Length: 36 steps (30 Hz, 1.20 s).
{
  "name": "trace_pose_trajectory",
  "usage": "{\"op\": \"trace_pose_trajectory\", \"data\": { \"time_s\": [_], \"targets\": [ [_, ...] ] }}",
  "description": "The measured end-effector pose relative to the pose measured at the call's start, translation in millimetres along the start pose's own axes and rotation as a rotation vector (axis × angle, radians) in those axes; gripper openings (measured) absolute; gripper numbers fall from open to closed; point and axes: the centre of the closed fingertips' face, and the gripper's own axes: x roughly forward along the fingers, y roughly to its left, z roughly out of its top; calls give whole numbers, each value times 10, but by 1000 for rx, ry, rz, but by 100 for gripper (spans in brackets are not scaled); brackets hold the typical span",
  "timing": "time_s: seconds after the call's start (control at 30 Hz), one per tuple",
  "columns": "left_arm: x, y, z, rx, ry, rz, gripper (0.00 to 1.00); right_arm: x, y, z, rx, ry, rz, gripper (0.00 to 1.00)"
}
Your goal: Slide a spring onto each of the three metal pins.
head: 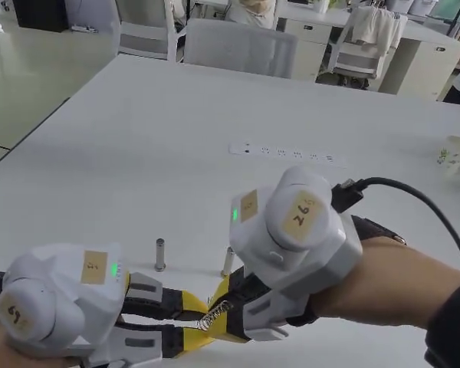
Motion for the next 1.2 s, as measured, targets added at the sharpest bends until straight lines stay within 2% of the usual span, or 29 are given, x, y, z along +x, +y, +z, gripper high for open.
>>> {"op": "trace_pose_trajectory", "data": {
  "time_s": [0.3, 0.47, 0.87, 1.1, 1.2],
  "targets": [
    [16, 17, 3, -12, -13, 8, 3, -13, -25, -13, 1, 8, -12, 8],
    [7, 28, -15, -34, -10, 15, 8, -28, -41, -21, 5, 10, -15, 8],
    [-20, 67, -80, -107, -12, 40, 26, -100, -110, -100, 27, 16, -37, 8],
    [-75, 106, -157, -166, -5, 70, 41, -150, -148, -146, 41, 20, -51, 8],
    [-103, 108, -177, -171, -7, 80, 45, -169, -170, -175, 46, 25, -58, 8]
  ]
}}
